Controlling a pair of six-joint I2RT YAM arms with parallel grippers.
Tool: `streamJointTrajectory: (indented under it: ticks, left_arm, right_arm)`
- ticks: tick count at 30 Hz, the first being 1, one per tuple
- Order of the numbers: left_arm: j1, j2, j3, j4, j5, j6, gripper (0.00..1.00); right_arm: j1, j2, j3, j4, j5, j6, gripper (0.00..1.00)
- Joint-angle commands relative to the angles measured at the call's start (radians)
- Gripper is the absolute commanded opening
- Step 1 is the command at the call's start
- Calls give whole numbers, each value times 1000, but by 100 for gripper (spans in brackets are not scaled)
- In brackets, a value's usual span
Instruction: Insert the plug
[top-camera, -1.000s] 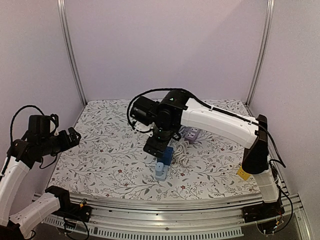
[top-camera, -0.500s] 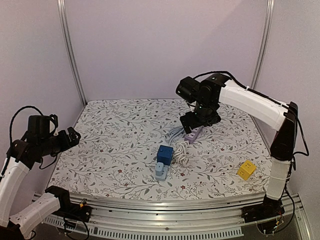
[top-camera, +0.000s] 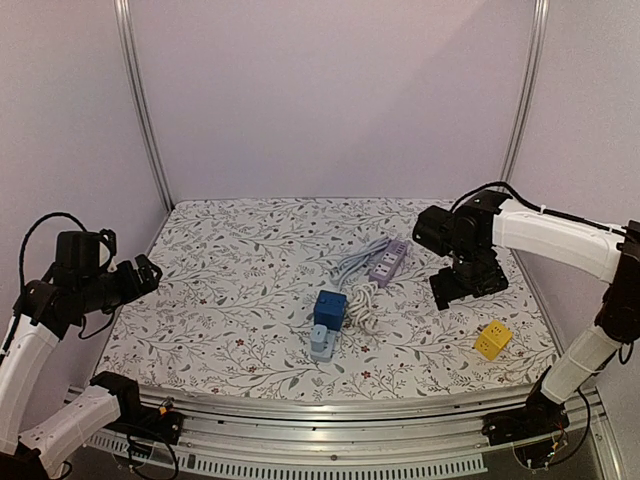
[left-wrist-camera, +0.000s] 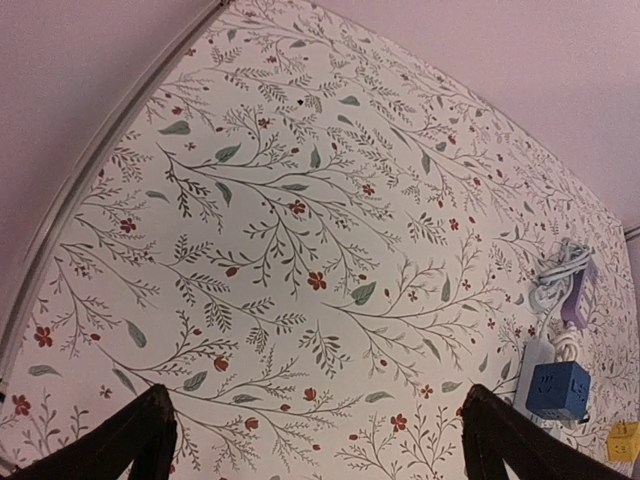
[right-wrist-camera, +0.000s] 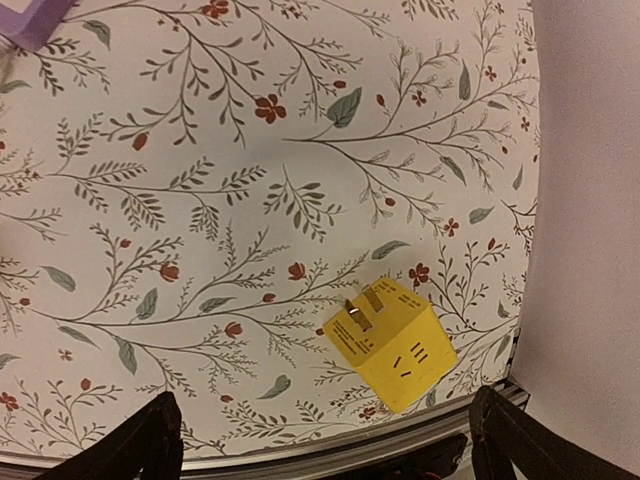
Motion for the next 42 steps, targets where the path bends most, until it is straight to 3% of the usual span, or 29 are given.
streamJointTrajectory:
  ticks: [1,11,21,28,37,42]
  left_arm:
    - [-5,-11,-15,5,8,11,100]
    - [-4,-23,-14,5,12,23,100]
    - [-4,-28,-12,3,15,29,100]
    - [-5,-26,-15,2,19,30,100]
    - [-5,-20,-14,6,20,31,100]
    - [-5,-18,-15,5,18,31,100]
  right_arm:
    - [-73,-29,-107,6,10,-1,99]
    - [-138,127,-131,-23,9,-171,99]
    - [-182,247,-124,19,-164,-386,99]
    - [-277,255,-137,31,-224,-415,99]
    - [-294,284,-150,4,-209,-405,99]
    - [-295,318,-151,-4,-190,-395,93]
